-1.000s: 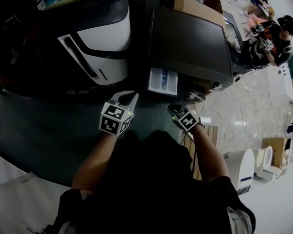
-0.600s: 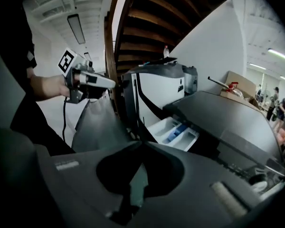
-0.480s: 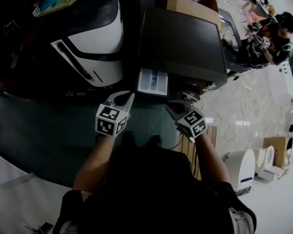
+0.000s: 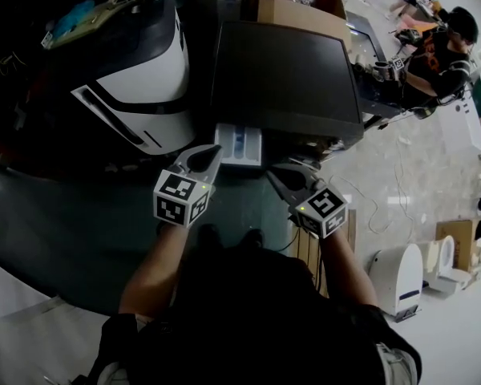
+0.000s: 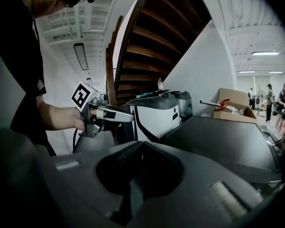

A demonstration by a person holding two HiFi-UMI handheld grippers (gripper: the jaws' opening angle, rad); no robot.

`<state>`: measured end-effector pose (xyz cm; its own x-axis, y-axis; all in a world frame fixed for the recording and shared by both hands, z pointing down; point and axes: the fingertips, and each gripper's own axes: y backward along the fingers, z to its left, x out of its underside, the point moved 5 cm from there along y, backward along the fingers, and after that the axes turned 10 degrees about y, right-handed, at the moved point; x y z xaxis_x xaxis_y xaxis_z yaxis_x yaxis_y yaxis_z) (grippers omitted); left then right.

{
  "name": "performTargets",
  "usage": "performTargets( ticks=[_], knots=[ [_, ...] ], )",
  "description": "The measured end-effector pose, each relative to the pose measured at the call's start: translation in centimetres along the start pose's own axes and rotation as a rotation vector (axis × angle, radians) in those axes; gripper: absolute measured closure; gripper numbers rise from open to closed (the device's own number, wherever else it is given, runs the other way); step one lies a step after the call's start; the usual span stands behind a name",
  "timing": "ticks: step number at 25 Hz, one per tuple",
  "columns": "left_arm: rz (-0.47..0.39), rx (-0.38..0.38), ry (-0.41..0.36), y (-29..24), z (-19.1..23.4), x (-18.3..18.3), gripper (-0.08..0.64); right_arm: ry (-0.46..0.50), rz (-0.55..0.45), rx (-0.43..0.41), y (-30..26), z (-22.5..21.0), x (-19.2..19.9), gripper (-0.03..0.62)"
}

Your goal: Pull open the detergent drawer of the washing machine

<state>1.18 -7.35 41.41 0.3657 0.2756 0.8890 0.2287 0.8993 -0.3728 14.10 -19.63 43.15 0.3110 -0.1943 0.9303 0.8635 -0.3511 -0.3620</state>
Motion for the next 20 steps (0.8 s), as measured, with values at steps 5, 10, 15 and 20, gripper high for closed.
performTargets(
  ticks=[5, 10, 15, 20],
  knots=[
    [-0.037, 0.006, -0.023, -0.5, -0.9, -2.0, 0.549, 0.001, -0.037, 0.033, 1.5, -1.0, -1.2, 0.589],
    [-0.069, 0.003, -0.046, -0.4, -1.2, -3.8, 0.549, -0.025, -0.086, 0.088, 3.2, -2.6, -2.7, 0.589],
    [-0.103, -0.002, -0.066, -0.3, -1.3, -5.5, 0.549, -0.045, -0.122, 0.142, 4.3, -4.2, -4.2, 0.589],
    [-0.116, -0.003, -0.106, -0.5, -1.2, -7.4, 0.549, -0.017, -0.158, 0.215, 5.4, -6.8, -6.9, 0.589]
  ],
)
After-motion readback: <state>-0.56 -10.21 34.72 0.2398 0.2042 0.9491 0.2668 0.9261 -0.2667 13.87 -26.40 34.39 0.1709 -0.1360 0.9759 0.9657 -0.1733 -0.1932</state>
